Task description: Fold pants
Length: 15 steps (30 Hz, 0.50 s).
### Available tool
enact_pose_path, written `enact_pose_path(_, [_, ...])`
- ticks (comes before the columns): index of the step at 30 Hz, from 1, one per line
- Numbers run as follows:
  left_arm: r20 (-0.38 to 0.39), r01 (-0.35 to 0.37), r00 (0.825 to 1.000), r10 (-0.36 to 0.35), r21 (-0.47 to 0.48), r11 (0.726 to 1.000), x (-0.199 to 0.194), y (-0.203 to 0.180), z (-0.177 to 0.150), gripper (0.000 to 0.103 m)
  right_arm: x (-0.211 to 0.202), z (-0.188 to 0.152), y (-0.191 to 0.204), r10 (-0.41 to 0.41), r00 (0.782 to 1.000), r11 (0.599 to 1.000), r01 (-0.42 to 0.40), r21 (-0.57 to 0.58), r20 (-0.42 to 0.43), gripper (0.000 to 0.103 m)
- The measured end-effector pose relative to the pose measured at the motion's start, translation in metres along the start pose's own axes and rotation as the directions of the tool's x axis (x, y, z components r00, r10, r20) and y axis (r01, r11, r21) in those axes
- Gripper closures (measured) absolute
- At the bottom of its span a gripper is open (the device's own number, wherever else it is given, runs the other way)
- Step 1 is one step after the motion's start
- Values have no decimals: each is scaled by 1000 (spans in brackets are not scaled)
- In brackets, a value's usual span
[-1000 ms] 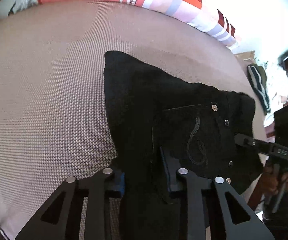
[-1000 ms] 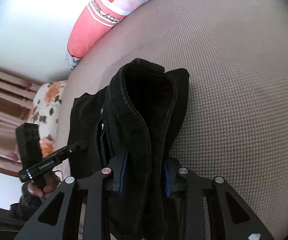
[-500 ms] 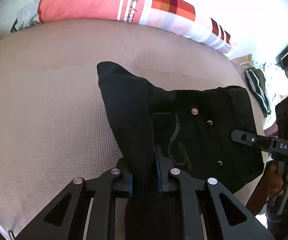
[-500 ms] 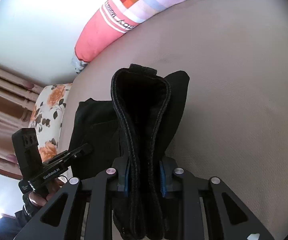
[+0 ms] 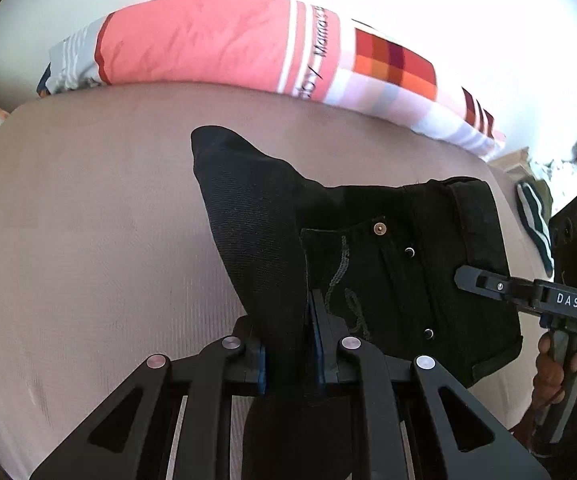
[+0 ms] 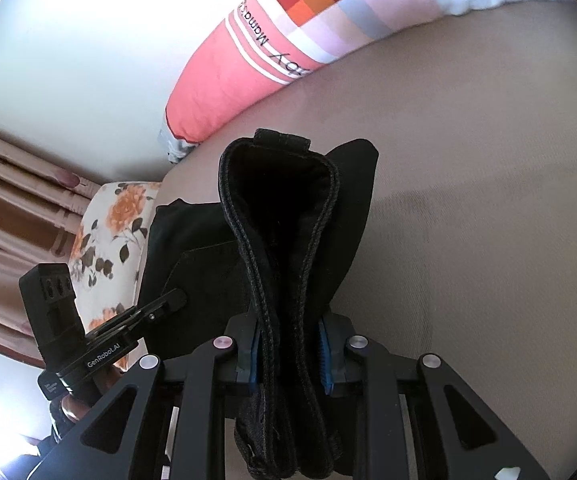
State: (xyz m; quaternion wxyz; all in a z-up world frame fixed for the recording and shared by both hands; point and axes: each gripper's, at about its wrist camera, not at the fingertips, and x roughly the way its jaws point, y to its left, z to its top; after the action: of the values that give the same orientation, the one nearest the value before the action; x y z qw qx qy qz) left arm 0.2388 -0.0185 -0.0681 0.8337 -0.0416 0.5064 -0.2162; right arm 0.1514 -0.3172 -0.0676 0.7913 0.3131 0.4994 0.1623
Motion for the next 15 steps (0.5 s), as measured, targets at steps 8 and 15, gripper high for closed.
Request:
enact_pose_path(8, [23, -5, 1000, 5, -20, 1000, 23, 19, 51, 86, 26, 49, 2, 6, 1000, 1000, -6, 5, 6, 81])
enact_pose_path(15, [21, -27, 999, 27, -37, 999, 50, 36, 72, 86, 47, 75, 0, -30, 999, 1000, 30, -3, 21, 81])
